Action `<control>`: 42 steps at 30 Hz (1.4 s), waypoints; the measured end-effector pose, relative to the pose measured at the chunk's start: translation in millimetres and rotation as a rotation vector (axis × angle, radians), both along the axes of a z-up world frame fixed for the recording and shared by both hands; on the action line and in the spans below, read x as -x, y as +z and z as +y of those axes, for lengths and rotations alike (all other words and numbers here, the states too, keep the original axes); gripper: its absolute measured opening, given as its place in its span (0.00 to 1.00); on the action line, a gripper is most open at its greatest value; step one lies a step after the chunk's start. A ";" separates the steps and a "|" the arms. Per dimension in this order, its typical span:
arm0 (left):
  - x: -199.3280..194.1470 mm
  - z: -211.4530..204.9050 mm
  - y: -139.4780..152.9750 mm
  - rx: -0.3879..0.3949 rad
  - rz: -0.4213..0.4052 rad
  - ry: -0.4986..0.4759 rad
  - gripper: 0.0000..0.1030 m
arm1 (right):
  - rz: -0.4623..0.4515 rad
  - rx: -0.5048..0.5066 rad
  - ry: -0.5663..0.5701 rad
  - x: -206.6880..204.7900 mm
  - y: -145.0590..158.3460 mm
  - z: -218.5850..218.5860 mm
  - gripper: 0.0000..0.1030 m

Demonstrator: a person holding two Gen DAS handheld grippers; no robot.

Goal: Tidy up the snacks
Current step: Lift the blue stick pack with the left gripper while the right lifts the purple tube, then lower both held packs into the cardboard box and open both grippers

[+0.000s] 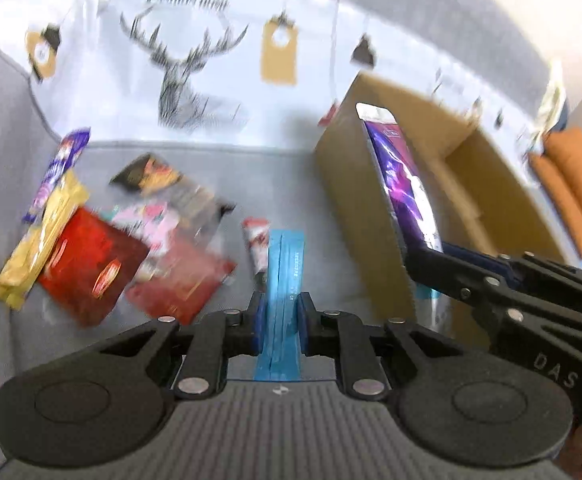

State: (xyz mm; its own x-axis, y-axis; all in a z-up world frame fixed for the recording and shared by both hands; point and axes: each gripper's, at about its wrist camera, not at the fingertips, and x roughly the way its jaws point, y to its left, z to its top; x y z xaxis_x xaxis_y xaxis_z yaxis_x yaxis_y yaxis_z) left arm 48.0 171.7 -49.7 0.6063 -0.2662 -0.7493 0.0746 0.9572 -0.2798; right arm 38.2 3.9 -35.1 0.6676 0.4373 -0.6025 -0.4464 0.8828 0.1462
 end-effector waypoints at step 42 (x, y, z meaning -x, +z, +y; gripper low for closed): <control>-16.7 -166.7 51.1 -0.164 -0.488 -0.030 0.17 | -0.053 -0.128 -0.529 -33.9 11.8 -181.4 0.22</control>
